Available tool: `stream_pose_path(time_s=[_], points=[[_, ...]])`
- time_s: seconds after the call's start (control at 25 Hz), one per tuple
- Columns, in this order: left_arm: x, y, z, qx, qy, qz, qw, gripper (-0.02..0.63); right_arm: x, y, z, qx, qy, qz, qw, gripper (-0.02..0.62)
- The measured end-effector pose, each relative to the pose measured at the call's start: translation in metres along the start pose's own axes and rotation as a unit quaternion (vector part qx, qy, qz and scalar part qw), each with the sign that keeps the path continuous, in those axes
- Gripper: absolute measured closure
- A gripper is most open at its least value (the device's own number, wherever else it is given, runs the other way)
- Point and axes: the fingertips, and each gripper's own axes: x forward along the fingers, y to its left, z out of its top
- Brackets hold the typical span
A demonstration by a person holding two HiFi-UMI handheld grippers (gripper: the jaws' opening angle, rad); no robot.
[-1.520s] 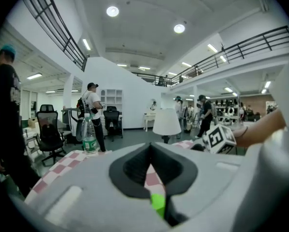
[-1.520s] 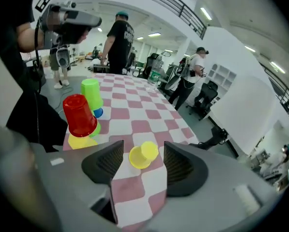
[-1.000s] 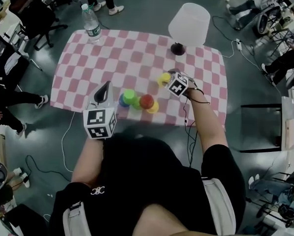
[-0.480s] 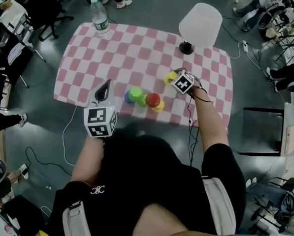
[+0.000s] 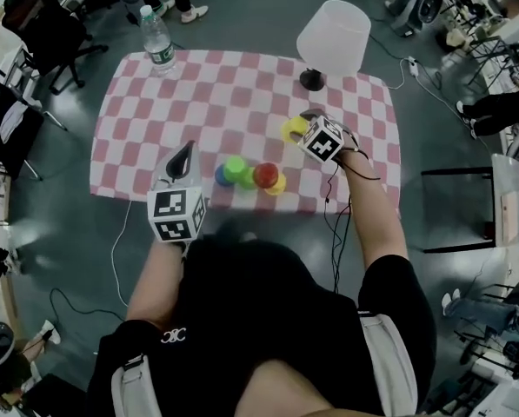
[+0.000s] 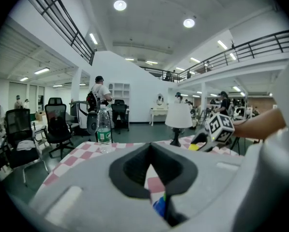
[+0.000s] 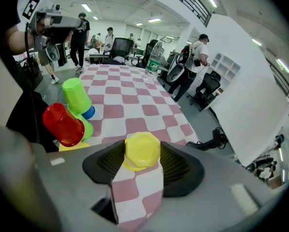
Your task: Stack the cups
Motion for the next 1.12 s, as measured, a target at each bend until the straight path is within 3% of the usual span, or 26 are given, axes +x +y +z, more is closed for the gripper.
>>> stream_pose_path(time_s=[0.48, 0.8, 1.12], points=[[0.011, -0.004, 0.012, 0.01, -0.012, -0.078, 0.9968, 0.607, -0.092, 0.036, 0.071, -0.045, -0.026, -0.018, 0.999, 0.365], [0.01, -0.003, 0.01, 0.014, -0.009, -0.117, 0.993, 0.607, -0.119, 0.088, 0.109, -0.032, -0.066, 0.045, 0.996, 0.365], [0.008, 0.002, 0.004, 0.014, -0.004, -0.13, 0.9914, 0.607, -0.098, 0.123, 0.105, -0.064, -0.026, 0.06, 0.996, 0.365]])
